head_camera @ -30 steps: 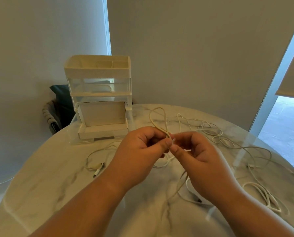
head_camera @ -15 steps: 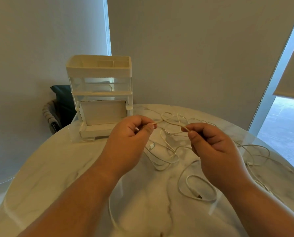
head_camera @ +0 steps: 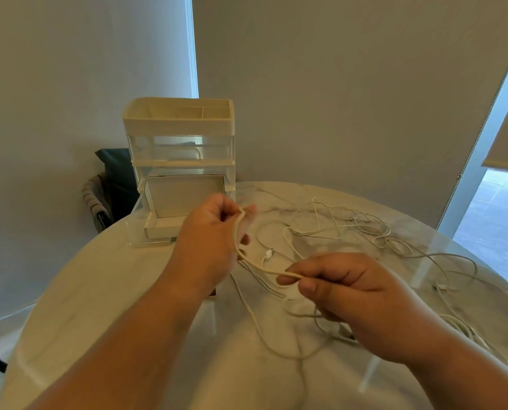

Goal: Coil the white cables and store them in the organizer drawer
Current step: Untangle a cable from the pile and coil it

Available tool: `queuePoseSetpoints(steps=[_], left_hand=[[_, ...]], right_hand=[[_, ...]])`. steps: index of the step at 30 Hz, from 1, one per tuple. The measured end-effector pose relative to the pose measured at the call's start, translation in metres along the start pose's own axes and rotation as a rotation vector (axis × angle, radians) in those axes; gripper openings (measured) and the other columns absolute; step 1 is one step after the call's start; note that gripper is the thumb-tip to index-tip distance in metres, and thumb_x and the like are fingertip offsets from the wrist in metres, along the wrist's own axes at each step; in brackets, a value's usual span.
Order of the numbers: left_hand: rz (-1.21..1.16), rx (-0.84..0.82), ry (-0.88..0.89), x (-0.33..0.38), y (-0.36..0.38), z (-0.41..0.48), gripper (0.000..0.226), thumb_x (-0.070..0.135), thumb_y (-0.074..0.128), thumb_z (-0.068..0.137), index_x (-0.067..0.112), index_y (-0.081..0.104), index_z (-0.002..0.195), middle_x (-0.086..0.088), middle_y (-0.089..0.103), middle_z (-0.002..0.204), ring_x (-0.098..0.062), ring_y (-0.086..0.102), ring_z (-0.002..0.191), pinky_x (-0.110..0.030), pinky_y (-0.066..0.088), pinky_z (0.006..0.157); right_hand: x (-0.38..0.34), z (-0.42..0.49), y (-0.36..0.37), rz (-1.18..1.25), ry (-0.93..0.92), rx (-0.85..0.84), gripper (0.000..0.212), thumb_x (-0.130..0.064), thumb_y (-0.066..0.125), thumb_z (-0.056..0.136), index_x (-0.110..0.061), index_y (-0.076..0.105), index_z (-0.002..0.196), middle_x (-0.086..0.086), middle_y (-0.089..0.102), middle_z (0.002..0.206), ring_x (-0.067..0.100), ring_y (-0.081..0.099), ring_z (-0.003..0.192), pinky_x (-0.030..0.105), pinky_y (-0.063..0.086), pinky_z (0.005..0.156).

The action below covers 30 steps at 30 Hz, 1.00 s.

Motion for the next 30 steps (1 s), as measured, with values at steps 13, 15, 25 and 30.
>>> queuePoseSetpoints(steps=[13, 15, 25, 30], left_hand=[[0.090, -0.092, -0.101, 0.001, -0.021, 0.008, 0.048, 0.048, 0.051, 0.096, 0.009, 0.064, 0.072, -0.001, 0.054, 0.053, -0.017, 0.049, 0.053, -0.033, 0.041, 0.058], [0.133, -0.116, -0.099, 0.002, -0.020, 0.007, 0.055, 0.058, 0.049, 0.093, 0.012, 0.060, 0.064, -0.001, 0.050, 0.049, -0.020, 0.053, 0.054, -0.037, 0.044, 0.066], [-0.048, -0.634, -0.257, -0.008, 0.030, -0.024, 0.031, 0.041, 0.072, 0.081, 0.016, 0.055, 0.088, 0.003, 0.040, 0.062, -0.010, 0.033, 0.045, -0.028, 0.040, 0.045], [0.180, -0.657, -0.122, -0.008, 0.049, -0.033, 0.013, 0.031, 0.059, 0.098, 0.026, 0.068, 0.106, 0.005, 0.067, 0.072, -0.012, 0.043, 0.050, -0.029, 0.046, 0.049]], right_hand=[[0.007, 0.000, -0.062, -0.367, 0.107, 0.485, 0.040, -0.058, 0.057, 0.080, -0.021, 0.066, 0.067, 0.000, 0.069, 0.064, 0.022, 0.071, 0.072, 0.036, 0.055, 0.074], [0.012, 0.001, -0.064, -0.161, 0.120, 0.534, 0.038, -0.055, 0.053, 0.082, -0.022, 0.059, 0.063, -0.002, 0.056, 0.059, 0.022, 0.067, 0.065, 0.037, 0.059, 0.064], [0.016, 0.011, -0.052, 0.592, -0.054, 0.431, 0.027, 0.008, 0.056, 0.078, -0.015, 0.052, 0.091, 0.004, 0.052, 0.077, 0.018, 0.064, 0.068, 0.030, 0.061, 0.066], [0.018, 0.009, -0.038, 0.525, -0.059, 0.355, 0.025, 0.002, 0.065, 0.073, -0.017, 0.062, 0.087, 0.006, 0.060, 0.080, 0.021, 0.069, 0.071, 0.032, 0.061, 0.066]])
Point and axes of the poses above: each hand's wrist, its own z-axis towards the middle knuckle, its own y-axis out of the palm, x = y × z, the point moved 5 cm from there along z, towards the middle knuckle
